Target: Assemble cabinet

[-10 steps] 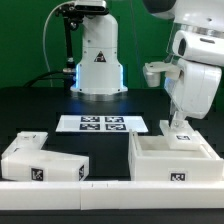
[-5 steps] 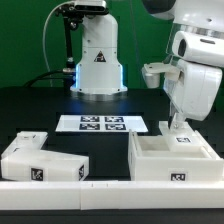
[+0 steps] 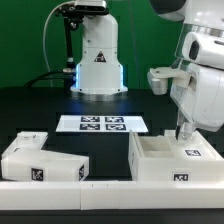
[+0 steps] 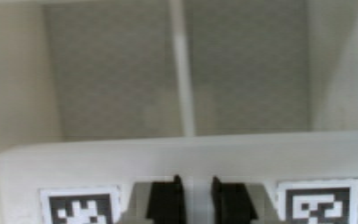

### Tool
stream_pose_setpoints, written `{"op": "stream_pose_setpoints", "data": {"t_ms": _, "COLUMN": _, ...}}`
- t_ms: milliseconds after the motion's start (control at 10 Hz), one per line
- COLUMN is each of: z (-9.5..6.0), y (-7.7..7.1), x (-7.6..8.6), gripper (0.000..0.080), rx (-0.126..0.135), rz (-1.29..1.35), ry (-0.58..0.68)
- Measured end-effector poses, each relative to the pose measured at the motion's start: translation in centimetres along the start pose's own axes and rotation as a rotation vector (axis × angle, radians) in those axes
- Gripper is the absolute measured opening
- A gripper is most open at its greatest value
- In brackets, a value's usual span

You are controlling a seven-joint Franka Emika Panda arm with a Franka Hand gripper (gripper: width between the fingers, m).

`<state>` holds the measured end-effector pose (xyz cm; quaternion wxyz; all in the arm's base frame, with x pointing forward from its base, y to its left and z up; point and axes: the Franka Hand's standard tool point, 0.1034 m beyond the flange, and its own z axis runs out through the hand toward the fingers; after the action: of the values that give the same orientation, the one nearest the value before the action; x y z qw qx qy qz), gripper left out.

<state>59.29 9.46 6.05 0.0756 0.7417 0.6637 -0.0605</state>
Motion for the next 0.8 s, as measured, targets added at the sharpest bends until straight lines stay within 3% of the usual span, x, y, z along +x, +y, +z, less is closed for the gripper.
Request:
{"op": "stream_pose_setpoints", "data": {"t_ms": 200, "z": 0.01, "y": 0.0, "x": 0.03, "gripper": 0.0064, "rx": 0.021, "rz": -0.004, "ry": -0.013}}
{"op": "stream_pose_setpoints", "data": {"t_ms": 700, "z": 0.0, "y": 0.0, "x": 0.01, "gripper": 0.0064, "rx": 0.021, "rz": -0.003, "ry": -0.013}}
{"op": "stream_pose_setpoints", "data": {"t_ms": 800, "z": 0.06, "y": -0.01, "x": -0.04, "gripper": 0.0172, "rx": 0.021, "rz": -0.002, "ry": -0.014}}
